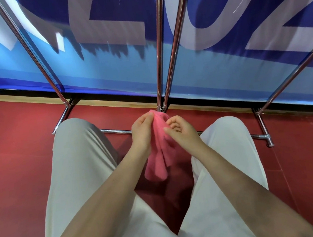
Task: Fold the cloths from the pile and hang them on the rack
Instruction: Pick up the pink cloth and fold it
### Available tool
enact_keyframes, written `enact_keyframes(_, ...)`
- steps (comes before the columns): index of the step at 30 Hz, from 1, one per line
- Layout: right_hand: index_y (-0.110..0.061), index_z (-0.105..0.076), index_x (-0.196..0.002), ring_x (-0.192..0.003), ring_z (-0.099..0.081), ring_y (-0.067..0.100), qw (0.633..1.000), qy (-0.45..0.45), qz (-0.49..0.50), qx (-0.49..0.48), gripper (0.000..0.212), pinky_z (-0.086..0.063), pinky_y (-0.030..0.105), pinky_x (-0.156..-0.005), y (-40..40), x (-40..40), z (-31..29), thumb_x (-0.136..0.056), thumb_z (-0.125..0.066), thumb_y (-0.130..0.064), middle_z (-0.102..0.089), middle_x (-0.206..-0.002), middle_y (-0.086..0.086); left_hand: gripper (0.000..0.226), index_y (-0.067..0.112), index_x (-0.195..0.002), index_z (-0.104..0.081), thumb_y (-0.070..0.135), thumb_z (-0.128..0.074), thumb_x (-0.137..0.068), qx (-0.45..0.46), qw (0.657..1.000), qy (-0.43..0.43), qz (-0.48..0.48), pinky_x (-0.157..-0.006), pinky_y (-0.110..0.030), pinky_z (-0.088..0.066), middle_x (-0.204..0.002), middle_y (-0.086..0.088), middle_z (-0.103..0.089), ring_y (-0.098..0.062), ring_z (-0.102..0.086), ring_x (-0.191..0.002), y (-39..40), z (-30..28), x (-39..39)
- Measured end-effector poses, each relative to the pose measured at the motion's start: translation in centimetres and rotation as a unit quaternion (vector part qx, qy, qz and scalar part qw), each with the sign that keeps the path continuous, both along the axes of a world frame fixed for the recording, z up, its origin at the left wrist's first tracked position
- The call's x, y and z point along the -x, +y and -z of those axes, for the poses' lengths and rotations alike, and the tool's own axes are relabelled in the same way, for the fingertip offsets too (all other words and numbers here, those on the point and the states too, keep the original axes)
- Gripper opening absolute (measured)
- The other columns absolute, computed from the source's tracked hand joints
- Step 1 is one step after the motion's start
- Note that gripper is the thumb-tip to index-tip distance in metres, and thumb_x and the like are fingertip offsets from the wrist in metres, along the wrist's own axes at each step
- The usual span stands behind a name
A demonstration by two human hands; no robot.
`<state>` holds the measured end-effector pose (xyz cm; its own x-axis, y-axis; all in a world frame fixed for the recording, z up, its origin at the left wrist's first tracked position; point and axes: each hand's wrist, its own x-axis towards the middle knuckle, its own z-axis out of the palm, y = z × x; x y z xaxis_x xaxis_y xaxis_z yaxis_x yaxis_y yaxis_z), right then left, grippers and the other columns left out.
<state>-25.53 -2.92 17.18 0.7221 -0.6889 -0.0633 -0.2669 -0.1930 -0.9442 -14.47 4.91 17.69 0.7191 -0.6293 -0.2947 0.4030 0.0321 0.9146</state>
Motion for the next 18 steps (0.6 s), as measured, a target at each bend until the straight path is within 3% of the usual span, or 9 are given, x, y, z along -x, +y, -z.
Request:
enact_keyframes(2,-0.024,-0.057,-0.094,-0.082,-0.057,0.010,0.993,0.088,-0.024,0.074,0.013,-0.046,0.026,-0.077,-0.1,-0.1,0.6,-0.085,-0.067,-0.022,-0.062,-0.088,-0.007,0.025,0.017,-0.082,-0.075,0.016,-0.054,-0.095,-0.005,0.999,0.002,-0.038,-0.071,-0.025,-0.049,-0.082,-0.003,-0.068,-0.015,-0.059,-0.076,0.0,-0.5,-1.0)
enact_keyframes(5,-0.016,-0.058,-0.098,-0.087,-0.059,0.023,0.977,0.157,-0.030,0.140,0.015,-0.046,0.037,-0.078,-0.1,-0.3,1.1,-0.088,-0.062,-0.027,-0.065,-0.091,0.003,0.016,0.012,-0.094,-0.070,0.014,-0.054,-0.096,-0.010,0.998,-0.010,-0.061,-0.073,-0.021,-0.049,-0.089,-0.003,-0.068,-0.011,-0.061,-0.079,0.1,-0.7,-1.9)
enact_keyframes(8,-0.015,-0.060,-0.095,-0.083,-0.058,0.024,0.971,0.162,-0.015,0.175,0.015,-0.045,0.037,-0.072,-0.3,-0.4,0.9,-0.091,-0.060,-0.029,-0.063,-0.086,0.002,0.018,0.008,-0.103,-0.069,0.014,-0.053,-0.097,-0.036,0.996,-0.066,-0.057,-0.079,-0.024,-0.049,-0.095,-0.004,-0.068,-0.011,-0.061,-0.084,0.3,-0.5,-2.3)
enact_keyframes(12,-0.016,-0.061,-0.097,-0.078,-0.051,0.014,0.963,0.154,0.022,0.219,0.016,-0.032,0.028,-0.064,-1.0,0.0,0.3,-0.091,-0.061,-0.031,-0.056,-0.083,-0.009,0.012,0.016,-0.098,-0.067,0.015,-0.055,-0.096,-0.076,0.985,-0.133,-0.085,-0.084,-0.024,-0.045,-0.088,0.007,-0.066,-0.010,-0.058,-0.088,0.6,-0.2,-3.6)
enact_keyframes(18,-0.015,-0.054,-0.122,-0.085,-0.059,0.021,0.961,0.184,0.057,0.200,0.039,-0.043,0.032,-0.073,-1.6,0.1,0.5,-0.087,-0.067,-0.027,-0.061,-0.087,0.001,0.014,0.016,-0.101,-0.067,0.011,-0.055,-0.097,-0.048,0.964,-0.261,-0.010,-0.079,-0.008,-0.042,-0.093,0.012,-0.066,0.013,-0.057,-0.081,0.9,-0.7,-2.3)
